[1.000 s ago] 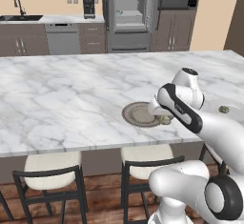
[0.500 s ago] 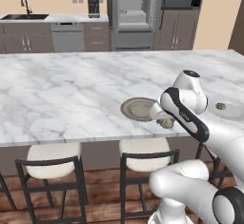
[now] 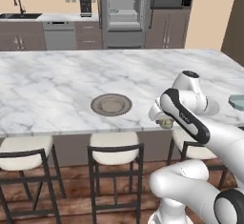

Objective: Place two dumplings into each of the tupperware containers and then place the containers in the fridge.

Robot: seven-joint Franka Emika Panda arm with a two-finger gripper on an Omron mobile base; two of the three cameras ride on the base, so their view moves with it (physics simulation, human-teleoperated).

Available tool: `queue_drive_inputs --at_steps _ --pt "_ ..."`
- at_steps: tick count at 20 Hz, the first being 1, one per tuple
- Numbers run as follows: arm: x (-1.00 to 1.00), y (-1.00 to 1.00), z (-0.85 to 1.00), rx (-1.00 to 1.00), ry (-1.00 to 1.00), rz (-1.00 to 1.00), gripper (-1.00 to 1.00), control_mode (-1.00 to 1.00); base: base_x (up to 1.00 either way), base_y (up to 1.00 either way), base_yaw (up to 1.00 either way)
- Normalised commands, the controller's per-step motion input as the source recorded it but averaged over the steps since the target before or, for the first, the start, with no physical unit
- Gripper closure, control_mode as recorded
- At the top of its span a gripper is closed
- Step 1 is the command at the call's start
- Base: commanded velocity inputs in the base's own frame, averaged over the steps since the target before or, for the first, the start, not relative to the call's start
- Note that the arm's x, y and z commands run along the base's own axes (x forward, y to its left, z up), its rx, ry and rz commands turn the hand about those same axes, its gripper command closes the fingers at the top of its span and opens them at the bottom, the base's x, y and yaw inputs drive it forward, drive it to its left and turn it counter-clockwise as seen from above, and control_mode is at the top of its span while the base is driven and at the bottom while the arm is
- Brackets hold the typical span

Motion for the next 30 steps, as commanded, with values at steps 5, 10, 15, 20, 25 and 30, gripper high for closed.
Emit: queue_drive_inputs --at_steps 5,10,15,20,25,30 --pt "0.00 0.00 0.00 0.00 0.00 0.00 1.00 1.00 0.00 -0.96 0.00" --pt "0.00 0.00 0.00 0.00 0.00 0.00 1.00 1.00 0.07 -0.90 0.00" --pt "0.00 0.00 0.00 0.00 0.00 0.00 1.00 1.00 0.24 -0.89 0.00" --pt "0.00 0.00 0.00 0.00 0.00 0.00 1.00 1.00 0.43 -0.74 0.00" --pt "0.00 0.00 0.00 0.00 0.00 0.00 1.00 1.00 0.37 -0.45 0.00" --pt "0.00 0.00 0.00 0.00 0.00 0.00 1.00 1.00 0.20 -0.50 0.00"
